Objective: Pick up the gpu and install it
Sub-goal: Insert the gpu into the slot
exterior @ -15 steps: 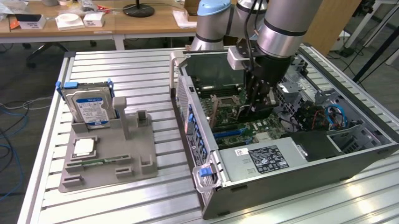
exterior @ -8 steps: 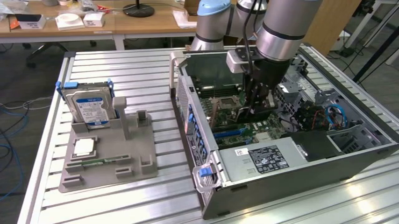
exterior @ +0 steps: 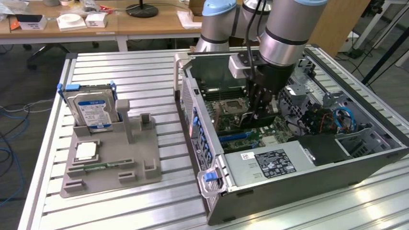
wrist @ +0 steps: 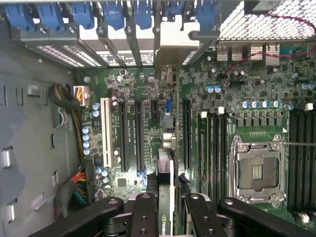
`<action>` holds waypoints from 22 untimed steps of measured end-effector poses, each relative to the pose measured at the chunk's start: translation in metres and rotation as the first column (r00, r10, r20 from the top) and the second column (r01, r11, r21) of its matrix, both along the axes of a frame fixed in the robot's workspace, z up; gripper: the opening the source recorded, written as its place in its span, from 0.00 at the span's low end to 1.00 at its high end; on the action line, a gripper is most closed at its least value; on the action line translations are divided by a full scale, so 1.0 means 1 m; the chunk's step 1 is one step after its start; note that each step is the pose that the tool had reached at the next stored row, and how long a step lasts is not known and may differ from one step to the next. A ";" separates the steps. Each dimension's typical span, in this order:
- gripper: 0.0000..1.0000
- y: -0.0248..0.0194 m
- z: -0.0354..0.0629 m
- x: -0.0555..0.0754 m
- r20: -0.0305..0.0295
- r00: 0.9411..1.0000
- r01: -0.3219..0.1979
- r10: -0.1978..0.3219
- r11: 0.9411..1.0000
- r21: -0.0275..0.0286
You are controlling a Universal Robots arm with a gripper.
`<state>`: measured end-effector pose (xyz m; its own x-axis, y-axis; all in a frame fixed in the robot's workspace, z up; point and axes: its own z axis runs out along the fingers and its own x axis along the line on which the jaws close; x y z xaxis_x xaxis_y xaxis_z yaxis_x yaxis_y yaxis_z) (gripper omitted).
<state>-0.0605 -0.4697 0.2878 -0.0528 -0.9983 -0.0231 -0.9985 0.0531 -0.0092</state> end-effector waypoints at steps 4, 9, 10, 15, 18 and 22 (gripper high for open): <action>0.26 0.0000 -0.0025 -0.003 0.000 1.000 0.000 0.000 1.000 0.000; 0.26 0.0000 -0.0066 -0.005 0.000 1.000 0.000 0.000 1.000 0.000; 0.26 0.0000 -0.0075 -0.005 0.000 1.000 0.000 0.000 1.000 0.000; 0.26 0.0000 -0.0114 -0.008 0.000 1.000 0.000 0.000 1.000 0.000; 0.26 0.0000 -0.0132 -0.010 0.000 1.000 0.000 0.000 1.000 0.000; 0.26 0.0000 -0.0152 -0.012 0.000 1.000 0.000 0.000 1.000 0.000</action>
<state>-0.0724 -0.4697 0.2726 -0.0526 -0.9983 -0.0231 -0.9986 0.0529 -0.0092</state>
